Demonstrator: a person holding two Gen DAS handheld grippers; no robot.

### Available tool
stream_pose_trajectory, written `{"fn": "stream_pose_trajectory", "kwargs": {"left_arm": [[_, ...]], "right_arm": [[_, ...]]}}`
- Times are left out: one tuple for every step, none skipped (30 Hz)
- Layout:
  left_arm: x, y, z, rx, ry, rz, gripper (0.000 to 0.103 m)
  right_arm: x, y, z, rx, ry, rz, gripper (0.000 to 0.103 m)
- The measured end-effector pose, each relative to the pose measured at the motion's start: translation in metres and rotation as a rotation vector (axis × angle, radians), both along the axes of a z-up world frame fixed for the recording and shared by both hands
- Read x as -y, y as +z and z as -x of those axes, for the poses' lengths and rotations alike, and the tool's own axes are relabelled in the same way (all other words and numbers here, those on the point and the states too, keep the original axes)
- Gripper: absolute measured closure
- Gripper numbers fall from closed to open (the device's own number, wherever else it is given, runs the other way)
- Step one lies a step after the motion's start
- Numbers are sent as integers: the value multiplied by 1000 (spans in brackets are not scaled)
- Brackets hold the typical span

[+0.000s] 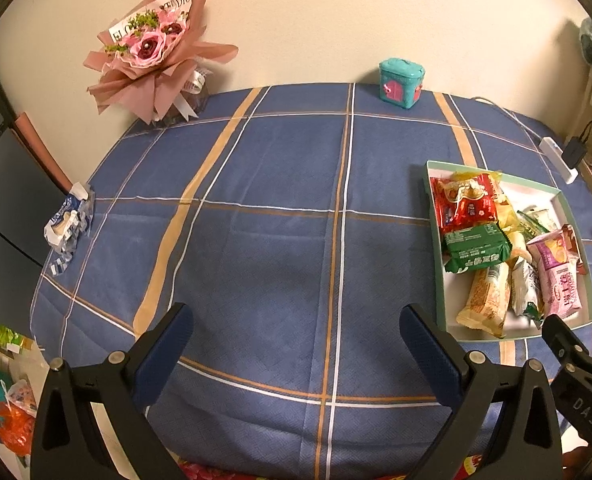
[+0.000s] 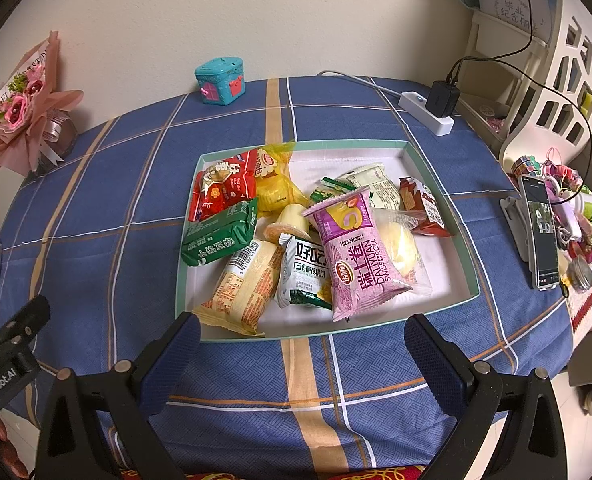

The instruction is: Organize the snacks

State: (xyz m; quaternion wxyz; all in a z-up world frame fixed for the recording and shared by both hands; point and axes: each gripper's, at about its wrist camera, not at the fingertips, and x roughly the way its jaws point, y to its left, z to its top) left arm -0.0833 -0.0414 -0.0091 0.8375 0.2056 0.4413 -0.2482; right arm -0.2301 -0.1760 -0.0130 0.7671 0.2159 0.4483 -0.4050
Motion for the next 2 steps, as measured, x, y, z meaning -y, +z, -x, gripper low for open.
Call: {"fn": "stream_pose_trajectory", "kwargs": {"left_arm": [[1, -1, 1, -6, -4, 0, 0], [1, -1, 0, -11, -5, 1, 0]], "right_arm": [[0, 0, 0, 0, 0, 0, 0], [0, 0, 0, 0, 1, 1, 0]]}}
